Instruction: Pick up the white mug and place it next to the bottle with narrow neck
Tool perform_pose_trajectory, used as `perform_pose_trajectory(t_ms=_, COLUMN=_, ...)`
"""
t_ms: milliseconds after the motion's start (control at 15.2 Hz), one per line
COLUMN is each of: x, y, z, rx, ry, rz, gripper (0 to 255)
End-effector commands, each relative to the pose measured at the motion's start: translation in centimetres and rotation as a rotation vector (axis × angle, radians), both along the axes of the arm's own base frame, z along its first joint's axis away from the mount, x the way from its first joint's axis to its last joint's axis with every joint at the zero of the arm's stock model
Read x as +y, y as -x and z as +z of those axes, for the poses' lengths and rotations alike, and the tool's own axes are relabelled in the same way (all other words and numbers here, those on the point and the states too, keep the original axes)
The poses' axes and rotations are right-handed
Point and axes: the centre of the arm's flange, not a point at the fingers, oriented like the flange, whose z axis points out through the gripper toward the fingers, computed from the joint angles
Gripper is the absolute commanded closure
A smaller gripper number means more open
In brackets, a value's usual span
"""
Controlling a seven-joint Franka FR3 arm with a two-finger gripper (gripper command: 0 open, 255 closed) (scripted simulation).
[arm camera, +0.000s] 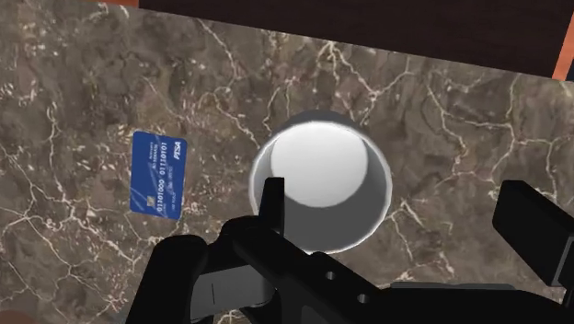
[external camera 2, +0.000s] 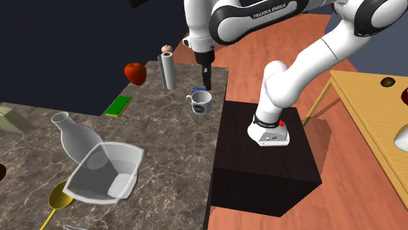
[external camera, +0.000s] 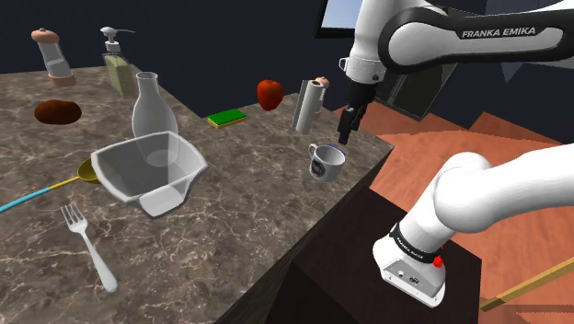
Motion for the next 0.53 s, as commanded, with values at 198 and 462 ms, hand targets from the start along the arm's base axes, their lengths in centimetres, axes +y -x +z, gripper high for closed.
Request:
perform_pose_trajectory(t_ms=198, x=1.8, y=-2.0, z=-6.2, rx=-0.006, ry=0.008, rz=0.020, gripper=0)
perform_pose_trajectory(t_ms=462, x=2.8, y=-3.0, z=-10.0, rx=-0.008, ry=0.012, rz=0.031, gripper=0)
